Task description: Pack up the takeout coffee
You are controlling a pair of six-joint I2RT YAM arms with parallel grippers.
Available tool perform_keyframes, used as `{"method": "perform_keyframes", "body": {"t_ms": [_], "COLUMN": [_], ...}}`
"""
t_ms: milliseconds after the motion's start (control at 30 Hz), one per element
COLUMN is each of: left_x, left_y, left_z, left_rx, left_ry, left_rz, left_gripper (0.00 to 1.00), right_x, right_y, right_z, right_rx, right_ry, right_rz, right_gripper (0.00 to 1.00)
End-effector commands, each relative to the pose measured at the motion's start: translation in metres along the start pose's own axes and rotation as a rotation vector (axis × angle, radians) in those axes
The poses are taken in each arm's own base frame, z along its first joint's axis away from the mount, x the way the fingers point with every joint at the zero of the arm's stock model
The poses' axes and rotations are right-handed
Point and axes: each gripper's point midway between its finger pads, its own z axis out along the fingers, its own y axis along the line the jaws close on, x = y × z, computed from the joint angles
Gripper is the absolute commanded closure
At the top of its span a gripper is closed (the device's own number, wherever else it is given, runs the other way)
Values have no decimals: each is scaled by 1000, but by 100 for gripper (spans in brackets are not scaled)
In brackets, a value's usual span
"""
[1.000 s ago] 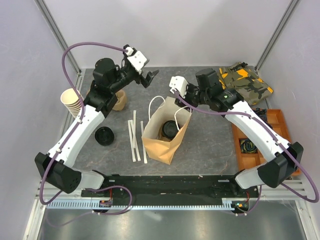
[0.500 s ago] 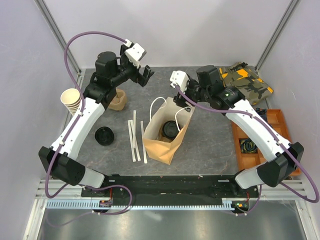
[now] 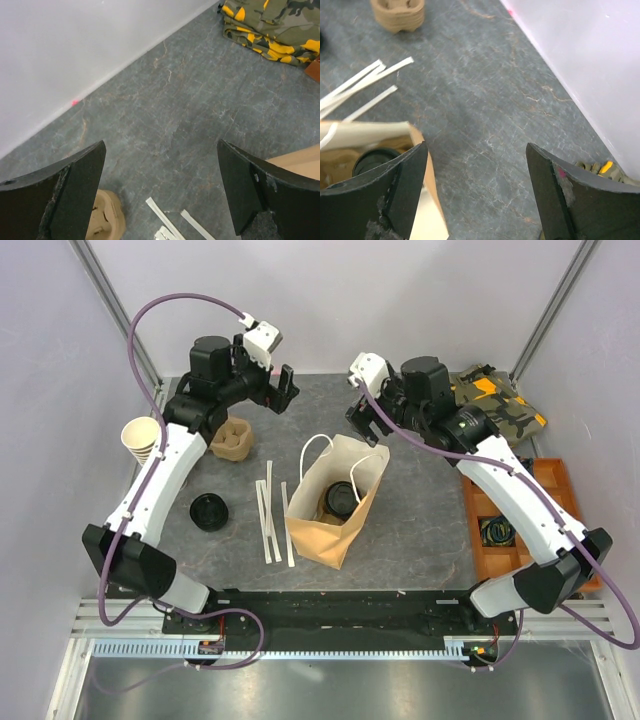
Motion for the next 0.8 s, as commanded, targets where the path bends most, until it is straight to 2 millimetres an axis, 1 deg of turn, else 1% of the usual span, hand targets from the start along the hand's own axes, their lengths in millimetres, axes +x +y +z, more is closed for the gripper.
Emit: {"method": "perform_keyframes", "body": {"t_ms": [0,33,67,100,133,167,200,233,267,300,333,367,400,433,500,533,567,600,633,667,700,733,767], "left_x": [5,18,19,30,35,48,59,68,82,92,108,120,133,151,173,189,200,207,222,230,237,253,258], "left_y": [4,3,3,6,6,4,9,9,7,9,6,5,7,6,4,-1,-5,-11,-19,-26,-34,-43,-48], "left_z": [-4,-8,-10,-9,-11,-15,-15,-15,-20,-21,-18,-20,-20,-18,-19,-21,-20,-19,-21,-20,-19,-21,-21], "left_rx": [9,16,16,15,16,16,4,6,5,-7,-11,-22,-53,-70,-105,-105,-116,-109,-107,-110,-109,-115,-124], "left_ry": [75,131,148,188,208,261,298,327,381,417,471,519,559,613,679,722,753,772,813,833,856,886,897], "left_rz": [-128,-160,-190,-221,-243,-290,-324,-353,-394,-411,-458,-495,-507,-528,-572,-596,-636,-657,-687,-728,-734,-746,-764], "left_gripper": [0,0,1,3,7,9,11,14,15,16,17,19,24,25,28,32,35,37,38,39,42,46,48], "right_x": [-31,-36,-39,-41,-43,-42,-42,-39,-35,-31,-26,-24,-18,-15,-9,-5,-2,3,8,12,16,19,22], "right_y": [-33,-41,-49,-55,-65,-72,-79,-89,-94,-102,-108,-112,-118,-121,-123,-125,-126,-126,-129,-129,-129,-129,-129], "right_z": [-9,-12,-14,-16,-19,-21,-24,-28,-29,-32,-36,-38,-44,-47,-55,-58,-62,-65,-69,-71,-74,-76,-78], "right_rx": [142,167,197,218,248,279,300,330,347,372,408,422,458,475,503,525,536,544,573,581,584,594,598], "right_ry": [-85,-99,-107,-115,-128,-129,-134,-137,-134,-131,-124,-122,-115,-109,-97,-85,-70,-53,-37,-21,-4,7,14], "right_rz": [144,167,195,219,275,302,327,376,394,414,438,447,456,457,450,439,414,400,389,378,356,348,341], "right_gripper": [10,9,9,8,7,7,7,7,7,6,6,6,6,6,5,5,4,4,4,4,4,4,4]}}
